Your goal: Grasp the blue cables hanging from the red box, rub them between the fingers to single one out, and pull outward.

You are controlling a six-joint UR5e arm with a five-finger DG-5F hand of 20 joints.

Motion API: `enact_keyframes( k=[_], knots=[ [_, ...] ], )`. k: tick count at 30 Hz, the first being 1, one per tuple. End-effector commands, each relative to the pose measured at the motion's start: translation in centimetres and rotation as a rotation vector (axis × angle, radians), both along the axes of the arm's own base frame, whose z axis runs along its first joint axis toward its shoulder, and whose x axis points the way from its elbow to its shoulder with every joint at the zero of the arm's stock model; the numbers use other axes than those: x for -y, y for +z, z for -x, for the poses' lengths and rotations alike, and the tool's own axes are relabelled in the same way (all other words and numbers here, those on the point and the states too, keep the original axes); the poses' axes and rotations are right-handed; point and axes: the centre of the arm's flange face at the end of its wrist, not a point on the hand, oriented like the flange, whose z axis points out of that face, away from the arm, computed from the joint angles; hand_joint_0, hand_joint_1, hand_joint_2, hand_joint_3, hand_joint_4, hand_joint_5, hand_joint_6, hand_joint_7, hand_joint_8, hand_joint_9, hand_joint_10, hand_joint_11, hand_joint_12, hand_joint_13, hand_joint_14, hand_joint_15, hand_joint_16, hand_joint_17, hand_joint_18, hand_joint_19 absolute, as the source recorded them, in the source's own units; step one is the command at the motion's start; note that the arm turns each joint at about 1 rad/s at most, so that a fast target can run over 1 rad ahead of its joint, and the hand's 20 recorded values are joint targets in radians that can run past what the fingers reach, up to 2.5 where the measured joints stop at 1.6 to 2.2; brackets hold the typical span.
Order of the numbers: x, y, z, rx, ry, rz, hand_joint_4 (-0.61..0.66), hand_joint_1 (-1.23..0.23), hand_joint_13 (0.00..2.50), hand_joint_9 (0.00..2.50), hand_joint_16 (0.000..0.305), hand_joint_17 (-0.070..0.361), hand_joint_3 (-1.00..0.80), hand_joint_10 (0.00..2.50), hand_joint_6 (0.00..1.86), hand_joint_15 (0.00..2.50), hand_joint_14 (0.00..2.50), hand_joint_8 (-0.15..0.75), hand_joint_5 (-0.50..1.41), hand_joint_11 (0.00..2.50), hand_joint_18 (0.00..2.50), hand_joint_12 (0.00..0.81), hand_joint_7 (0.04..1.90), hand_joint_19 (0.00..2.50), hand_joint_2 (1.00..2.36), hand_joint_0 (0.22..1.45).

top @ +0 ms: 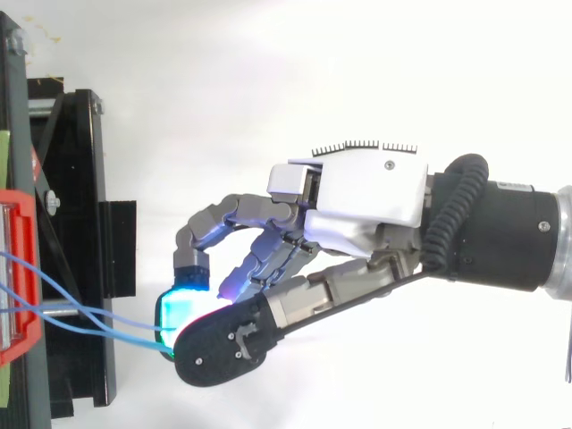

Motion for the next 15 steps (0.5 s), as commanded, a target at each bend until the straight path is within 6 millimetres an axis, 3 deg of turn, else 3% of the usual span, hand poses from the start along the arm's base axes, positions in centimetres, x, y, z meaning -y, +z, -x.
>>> enact_keyframes(
  k=[1, 15],
  knots=[
    [0.03, -0.01, 0.0, 0.0, 0.0, 0.0, 0.07, -0.69, 0.98, 0.99, 0.055, 0.125, -0.37, 0.02, 0.78, 0.78, 0.02, 0.277, -0.13, 0.66, 0.79, 0.42, 1.23, 0.74, 1.01, 0.58],
    [0.03, 0.1, 0.02, 0.001, 0.001, 0.004, -0.04, -0.76, 0.99, 1.01, 0.054, 0.122, -0.08, 0.02, 0.86, 0.76, 0.02, 0.251, -0.14, 0.66, 0.8, 0.412, 1.22, 0.71, 1.03, 0.58]
  ],
)
